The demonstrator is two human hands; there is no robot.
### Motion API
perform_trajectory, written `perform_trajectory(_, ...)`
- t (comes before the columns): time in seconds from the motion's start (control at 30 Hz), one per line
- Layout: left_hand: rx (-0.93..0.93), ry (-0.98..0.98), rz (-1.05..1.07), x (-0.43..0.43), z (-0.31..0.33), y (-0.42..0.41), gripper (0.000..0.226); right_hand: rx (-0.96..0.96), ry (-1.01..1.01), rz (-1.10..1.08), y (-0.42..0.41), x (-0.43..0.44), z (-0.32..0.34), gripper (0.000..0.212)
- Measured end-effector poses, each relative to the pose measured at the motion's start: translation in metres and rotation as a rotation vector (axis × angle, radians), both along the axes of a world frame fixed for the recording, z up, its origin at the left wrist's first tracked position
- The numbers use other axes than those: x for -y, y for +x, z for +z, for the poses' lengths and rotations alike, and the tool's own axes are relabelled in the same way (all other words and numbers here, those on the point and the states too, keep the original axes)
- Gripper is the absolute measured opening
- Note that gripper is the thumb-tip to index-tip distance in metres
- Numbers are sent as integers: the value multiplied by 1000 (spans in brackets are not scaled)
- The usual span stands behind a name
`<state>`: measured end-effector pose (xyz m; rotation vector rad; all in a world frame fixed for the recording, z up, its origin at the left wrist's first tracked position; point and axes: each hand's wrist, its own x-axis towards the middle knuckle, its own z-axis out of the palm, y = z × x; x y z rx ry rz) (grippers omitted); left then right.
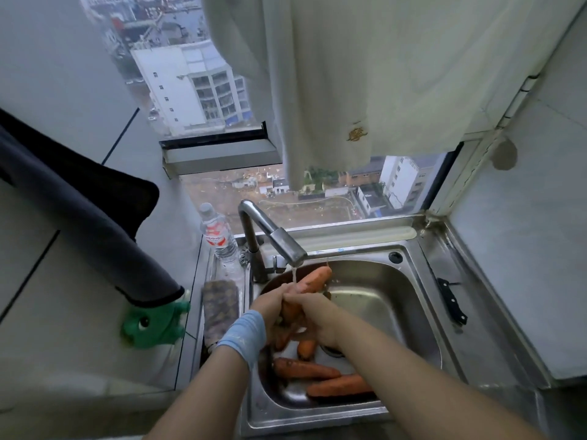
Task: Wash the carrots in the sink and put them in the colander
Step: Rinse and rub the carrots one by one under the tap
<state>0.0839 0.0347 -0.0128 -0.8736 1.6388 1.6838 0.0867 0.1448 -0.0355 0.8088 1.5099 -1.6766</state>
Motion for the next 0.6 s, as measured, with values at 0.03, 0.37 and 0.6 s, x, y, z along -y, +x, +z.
perform_trajectory(0.03, -7, 34, -3, 1, 0, -2, 39, -58, 12, 21, 4, -1, 2, 50)
perform_trajectory(0.37, -28, 370, -158, 10, 16, -8, 26, -111, 332, -3, -9, 11, 14, 56)
perform_trajectory(0.6, 39, 266, -33, 16, 4, -17, 25, -637, 624, 400, 12, 1, 22, 49)
